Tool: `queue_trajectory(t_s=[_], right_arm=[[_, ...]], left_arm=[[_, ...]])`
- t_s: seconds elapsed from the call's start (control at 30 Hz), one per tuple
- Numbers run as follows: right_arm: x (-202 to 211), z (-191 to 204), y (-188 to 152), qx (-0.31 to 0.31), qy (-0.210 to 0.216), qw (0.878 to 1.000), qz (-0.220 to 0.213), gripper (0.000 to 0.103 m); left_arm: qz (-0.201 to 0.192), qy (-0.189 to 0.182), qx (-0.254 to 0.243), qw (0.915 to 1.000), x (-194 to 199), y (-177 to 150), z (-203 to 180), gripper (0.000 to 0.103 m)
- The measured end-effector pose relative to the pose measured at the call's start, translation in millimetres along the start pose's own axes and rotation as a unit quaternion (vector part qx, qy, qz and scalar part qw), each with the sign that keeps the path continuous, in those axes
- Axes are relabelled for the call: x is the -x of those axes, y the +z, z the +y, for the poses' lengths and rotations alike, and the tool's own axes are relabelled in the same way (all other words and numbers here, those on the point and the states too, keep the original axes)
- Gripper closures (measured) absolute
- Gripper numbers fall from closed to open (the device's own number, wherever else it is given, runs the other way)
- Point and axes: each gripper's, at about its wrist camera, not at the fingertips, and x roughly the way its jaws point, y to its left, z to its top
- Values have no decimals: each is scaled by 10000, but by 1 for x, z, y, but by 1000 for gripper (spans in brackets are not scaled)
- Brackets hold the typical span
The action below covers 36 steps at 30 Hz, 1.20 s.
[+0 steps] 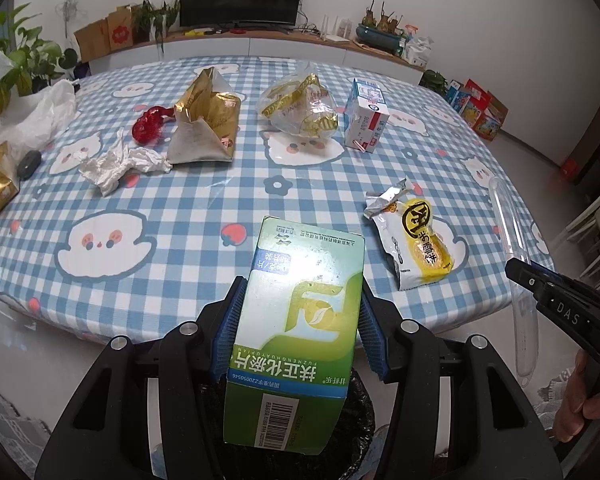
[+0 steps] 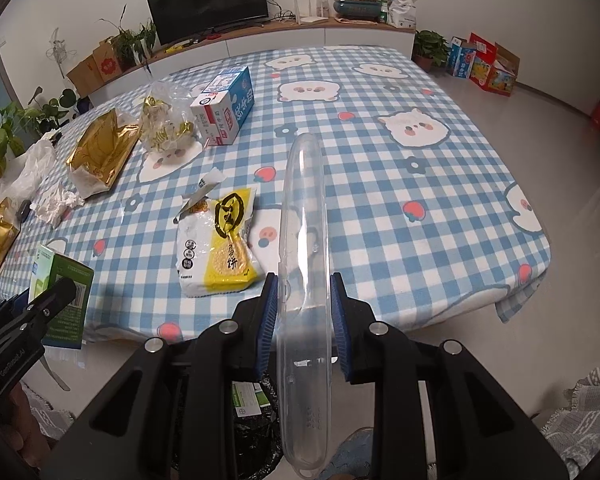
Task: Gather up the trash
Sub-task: 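Lift the green box and clear tube and carry them toward the bin, then open the left tool to drop the green box while the right tool drops the clear tube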
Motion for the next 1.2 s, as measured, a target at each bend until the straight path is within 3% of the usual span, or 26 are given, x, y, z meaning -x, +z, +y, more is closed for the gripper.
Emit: queue_trajectory(t_s=[0.37, 0.83, 1.2], right_arm=[[12, -2, -39, 3, 3, 10000, -8, 78], [14, 0, -96, 92, 123, 9998, -117, 78], [-8, 11, -124, 161, 136, 9996, 174, 78]], left_arm=[[-14, -109, 145, 9998, 13, -45, 2, 52], [97, 30, 100, 9999, 7, -97, 9, 52], [274, 116, 78, 9995, -12, -125, 14, 52]])
